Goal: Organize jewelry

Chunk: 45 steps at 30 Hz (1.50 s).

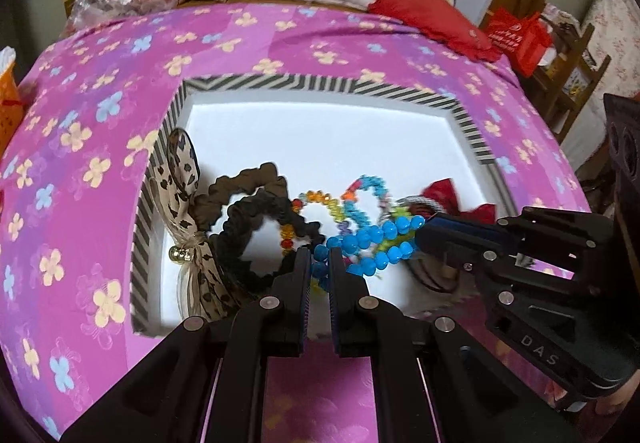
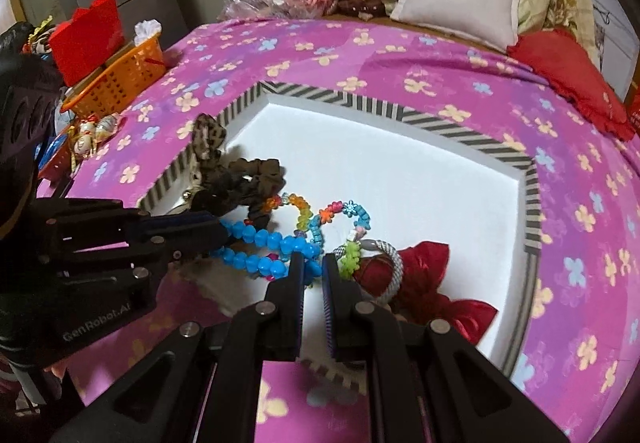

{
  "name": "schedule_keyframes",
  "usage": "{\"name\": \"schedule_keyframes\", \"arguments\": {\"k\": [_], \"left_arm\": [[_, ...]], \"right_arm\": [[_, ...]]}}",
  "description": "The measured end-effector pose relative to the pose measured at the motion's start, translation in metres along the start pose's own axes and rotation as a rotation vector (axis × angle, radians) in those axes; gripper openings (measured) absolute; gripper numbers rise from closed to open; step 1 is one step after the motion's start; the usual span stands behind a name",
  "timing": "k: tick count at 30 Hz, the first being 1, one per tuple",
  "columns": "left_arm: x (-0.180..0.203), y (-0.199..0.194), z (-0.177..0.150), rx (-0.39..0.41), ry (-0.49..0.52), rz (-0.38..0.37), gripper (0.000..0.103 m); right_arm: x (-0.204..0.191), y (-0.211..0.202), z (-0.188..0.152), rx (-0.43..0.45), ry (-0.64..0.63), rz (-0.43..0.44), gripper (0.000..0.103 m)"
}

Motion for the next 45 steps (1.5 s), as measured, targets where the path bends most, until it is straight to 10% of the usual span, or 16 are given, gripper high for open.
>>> {"name": "schedule_keyframes", "arguments": {"k": [15,26,45], "left_arm": [[-0.009,0.026,0.002,-0.013,-0.009,0.053,0.003],[-0.010,-0.005,-0.001,0.098,-0.016,0.115,0.029],[0.006,-0.076,-0.059,0.237,-0.021,0.184,0.029]], "right_arm": [[0.013,0.031,0.001,-0.020,0.044,0.012,0.009],[0.014,-0.007,-0.008,0.072,0.085,0.010,0.045],[-0.003,-0.095,-0.072,0.267,0.167,-0.141,0.082]]}}
Point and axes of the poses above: each gripper's, at about its wrist camera, not at the fingertips, and y roughly the way its jaws point, x to its right, z to its top, the point moved 8 cm from there along y, roughly the way its jaws point, and after that the axes turned 4 degrees about -x, right-handed, at the moved point
